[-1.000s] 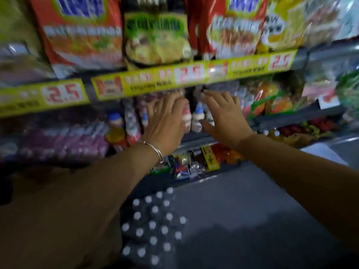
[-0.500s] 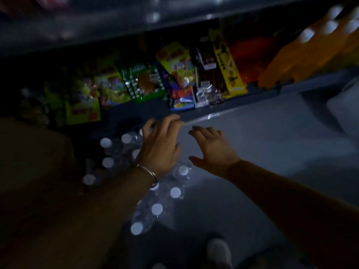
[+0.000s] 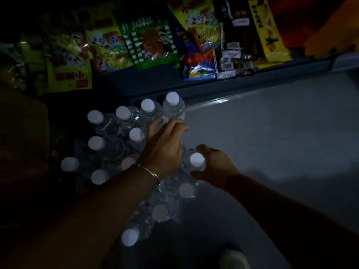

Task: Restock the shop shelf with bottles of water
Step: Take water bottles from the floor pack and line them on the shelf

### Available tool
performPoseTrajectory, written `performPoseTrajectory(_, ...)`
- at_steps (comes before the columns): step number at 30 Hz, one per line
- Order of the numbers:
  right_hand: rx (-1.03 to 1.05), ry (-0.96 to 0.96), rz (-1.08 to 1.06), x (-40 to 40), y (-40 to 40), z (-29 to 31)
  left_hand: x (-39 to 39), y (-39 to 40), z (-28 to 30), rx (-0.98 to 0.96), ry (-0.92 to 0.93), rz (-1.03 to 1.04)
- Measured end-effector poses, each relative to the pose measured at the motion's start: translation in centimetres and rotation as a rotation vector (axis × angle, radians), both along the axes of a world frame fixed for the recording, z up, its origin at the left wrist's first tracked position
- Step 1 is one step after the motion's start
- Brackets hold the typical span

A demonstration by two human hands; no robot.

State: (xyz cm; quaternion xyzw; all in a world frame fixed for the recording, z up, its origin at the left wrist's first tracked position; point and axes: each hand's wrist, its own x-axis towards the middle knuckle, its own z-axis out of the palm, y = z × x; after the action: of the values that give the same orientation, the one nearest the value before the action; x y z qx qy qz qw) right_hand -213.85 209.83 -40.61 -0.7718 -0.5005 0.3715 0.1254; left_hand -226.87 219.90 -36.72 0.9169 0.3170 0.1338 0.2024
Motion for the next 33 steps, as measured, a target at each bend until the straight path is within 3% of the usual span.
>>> performPoseTrajectory(6, 0.045, -0.018, -0.065, 1.6, 0.7, 3.7, -0.3, 0.4, 3.4, -0.052, 0.052, -0.022)
performPoseTrajectory(13, 0.17, 0.055, 0.009, 4.3, 2.7, 18.9, 1.3, 1.3, 15.6, -0.263, 0.198, -0.04)
performPoseTrajectory(19, 0.356, 0.108, 0.073, 6.5, 5.4, 38.1, 2.8, 3.6, 32.0, -0.468, 0.17, -0.047)
performPoseTrajectory(25, 0.555, 0.096, 0.154, 7.3, 7.6, 59.2, 3.3, 6.0, 52.6, -0.694, -0.011, -0.107)
performPoseTrajectory(33, 0.819, 0.03, 0.283, 5.7, 8.6, 84.8, 0.7, 7.9, 79.1, -0.546, -0.071, -0.131)
